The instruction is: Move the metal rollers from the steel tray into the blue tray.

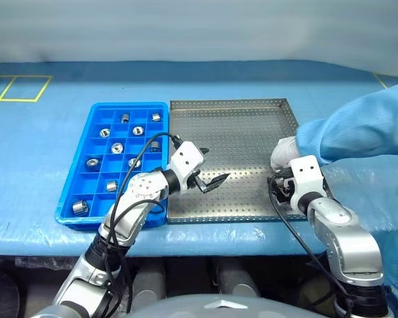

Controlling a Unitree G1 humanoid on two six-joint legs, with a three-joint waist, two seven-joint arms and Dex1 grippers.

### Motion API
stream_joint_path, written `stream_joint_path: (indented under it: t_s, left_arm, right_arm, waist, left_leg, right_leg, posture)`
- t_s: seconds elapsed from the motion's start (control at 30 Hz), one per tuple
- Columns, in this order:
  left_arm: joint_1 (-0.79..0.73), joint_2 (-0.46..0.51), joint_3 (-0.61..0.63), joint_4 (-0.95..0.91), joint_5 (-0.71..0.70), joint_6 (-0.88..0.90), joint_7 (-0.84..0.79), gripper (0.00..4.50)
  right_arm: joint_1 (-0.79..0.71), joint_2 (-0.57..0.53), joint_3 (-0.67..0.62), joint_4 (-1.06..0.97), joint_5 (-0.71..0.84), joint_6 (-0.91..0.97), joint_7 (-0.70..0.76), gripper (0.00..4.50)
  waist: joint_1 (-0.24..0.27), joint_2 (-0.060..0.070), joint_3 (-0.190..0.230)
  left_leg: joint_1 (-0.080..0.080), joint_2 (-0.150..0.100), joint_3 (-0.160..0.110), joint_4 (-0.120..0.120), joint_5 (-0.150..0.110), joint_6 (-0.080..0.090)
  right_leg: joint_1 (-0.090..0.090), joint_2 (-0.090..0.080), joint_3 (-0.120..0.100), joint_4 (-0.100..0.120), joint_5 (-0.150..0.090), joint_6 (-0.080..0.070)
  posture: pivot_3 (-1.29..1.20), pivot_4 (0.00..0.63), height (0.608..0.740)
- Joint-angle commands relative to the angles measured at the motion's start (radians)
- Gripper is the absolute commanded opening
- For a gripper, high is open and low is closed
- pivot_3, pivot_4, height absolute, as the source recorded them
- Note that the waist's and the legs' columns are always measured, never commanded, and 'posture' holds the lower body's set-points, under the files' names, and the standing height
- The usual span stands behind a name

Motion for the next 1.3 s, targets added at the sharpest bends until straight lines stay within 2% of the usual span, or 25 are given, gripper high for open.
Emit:
stream_joint_path:
  t_s: [0.03, 0.37, 0.67, 1.0, 1.3]
  left_arm:
    - [-0.004, 0.002, 0.013, -0.052, 0.002, 0.001, 0.008, 4.50]
    - [-0.003, 0.022, 0.023, -0.060, 0.000, 0.008, 0.013, 4.50]
    - [0.015, 0.049, 0.050, -0.075, -0.004, 0.019, 0.017, 4.50]
    - [0.035, 0.064, 0.072, -0.106, 0.001, 0.033, 0.035, 4.50]
    - [0.069, 0.084, 0.087, -0.147, 0.005, 0.053, 0.059, 4.50]
  right_arm:
    - [-0.016, -0.001, 0.015, -0.028, 0.007, -0.027, 0.004, 3.80]
    - [-0.016, -0.004, 0.030, -0.039, 0.023, -0.026, 0.015, 3.80]
    - [-0.055, 0.004, 0.075, -0.104, 0.138, -0.011, 0.113, 3.80]
    - [-0.161, 0.050, 0.212, 0.065, 0.151, -0.067, 0.128, 3.80]
    - [-0.178, 0.070, 0.243, 0.182, 0.121, -0.104, 0.093, 3.80]
  waist:
    - [0.001, 0.000, 0.000]
    - [0.005, 0.000, 0.000]
    - [0.005, 0.000, 0.000]
    - [0.025, 0.000, 0.000]
    - [0.054, 0.000, 0.000]
  left_leg:
    - [0.000, 0.000, 0.000, 0.000, 0.000, 0.000]
    - [0.000, 0.000, 0.000, 0.000, 0.000, 0.000]
    - [0.000, 0.000, 0.000, 0.000, 0.000, 0.000]
    - [0.000, 0.000, -0.001, -0.001, 0.000, 0.000]
    - [-0.001, 0.000, -0.001, -0.001, 0.000, 0.000]
  right_leg:
    - [0.000, 0.000, 0.000, 0.000, 0.000, 0.000]
    - [0.000, 0.000, 0.000, 0.000, 0.000, 0.000]
    - [0.000, 0.000, 0.000, 0.000, 0.000, 0.000]
    - [0.000, 0.000, -0.001, -0.001, 0.000, 0.000]
    - [0.000, 0.000, -0.001, -0.004, 0.000, 0.000]
  posture:
    - [0.03, 0.150, 0.740]
    - [0.04, 0.150, 0.740]
    - [0.05, 0.150, 0.740]
    - [0.11, 0.150, 0.740]
    - [0.15, 0.150, 0.740]
